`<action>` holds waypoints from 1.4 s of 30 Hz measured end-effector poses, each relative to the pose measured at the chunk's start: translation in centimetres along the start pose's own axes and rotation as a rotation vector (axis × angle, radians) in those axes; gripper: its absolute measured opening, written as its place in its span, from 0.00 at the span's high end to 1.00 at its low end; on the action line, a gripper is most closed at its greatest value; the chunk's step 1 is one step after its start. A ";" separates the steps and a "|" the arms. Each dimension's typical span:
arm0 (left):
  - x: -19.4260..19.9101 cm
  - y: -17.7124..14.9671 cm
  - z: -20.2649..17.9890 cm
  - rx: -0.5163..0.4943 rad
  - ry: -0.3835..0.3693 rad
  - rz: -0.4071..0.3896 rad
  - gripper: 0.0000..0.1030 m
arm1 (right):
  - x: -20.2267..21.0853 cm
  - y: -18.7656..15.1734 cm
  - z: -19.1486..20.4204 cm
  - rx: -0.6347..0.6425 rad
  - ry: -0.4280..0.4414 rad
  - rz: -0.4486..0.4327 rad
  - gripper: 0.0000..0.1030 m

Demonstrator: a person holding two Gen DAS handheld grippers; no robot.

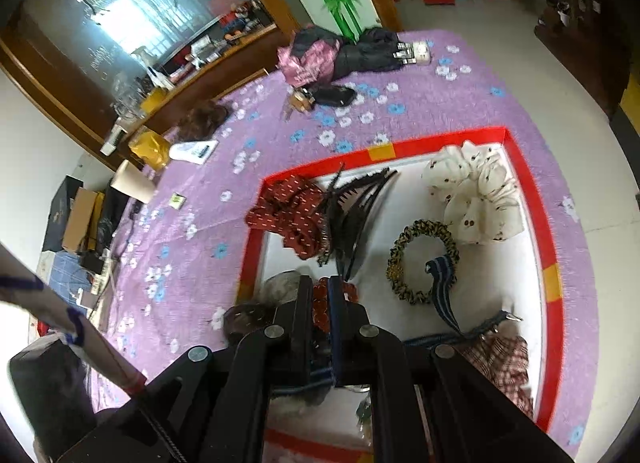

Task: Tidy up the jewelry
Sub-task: 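Carry the red bead bracelet over the tray with the right gripper, then open the right gripper to drop the red bead bracelet into the tray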

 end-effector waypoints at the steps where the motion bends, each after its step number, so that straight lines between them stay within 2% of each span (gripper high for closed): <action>1: 0.1 -0.1 0.1 0.001 0.003 0.000 0.96 | -0.4 0.0 -0.3 -0.004 -0.006 0.006 0.93; 8: 1.5 -0.6 0.6 0.011 -0.004 -0.007 0.96 | -1.5 0.0 -2.2 -0.021 -0.061 0.032 0.92; 10: 1.7 -0.9 0.7 0.008 0.002 -0.007 0.91 | -1.3 -0.1 -2.5 -0.026 -0.071 0.025 0.92; 12: 2.2 -1.2 0.7 0.002 0.024 -0.018 0.80 | -1.0 -0.3 -2.8 -0.033 -0.075 0.022 0.89; 13: 2.5 -1.4 0.8 -0.002 0.036 -0.025 0.78 | -0.8 -0.4 -2.8 -0.034 -0.080 0.018 0.85; 14: 2.8 -1.5 0.8 -0.008 0.049 -0.033 0.77 | -0.5 -0.5 -2.8 -0.032 -0.085 0.013 0.81; 19: 3.9 -2.2 1.1 -0.029 0.106 -0.058 0.77 | 0.7 -1.6 -2.6 -0.024 -0.111 0.000 0.75; 22: 4.9 -2.6 1.6 -0.042 0.150 -0.083 0.74 | 1.4 -2.4 -2.2 -0.028 -0.118 -0.011 0.65; 30: 7.3 -3.5 3.4 -0.044 0.223 -0.139 0.70 | 2.9 -5.2 -0.3 -0.024 -0.147 -0.028 0.64; 33: 8.2 -3.7 4.2 -0.045 0.247 -0.160 0.70 | 3.1 -6.2 0.4 -0.019 -0.159 -0.027 0.61; 42: 10.6 -4.5 6.1 -0.055 0.262 -0.193 0.68 | 3.1 -9.1 2.8 -0.001 -0.202 -0.018 0.60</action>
Point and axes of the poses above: each gripper's, at about its wrist camera, not at the fingertips, and x roughly against the way its jaws point, z to its left, y to its top, the point moved 5 cm from there along -x, roughly the way its jaws point, and after that the axes turned 5 degrees about z, right-handed, at the moved point
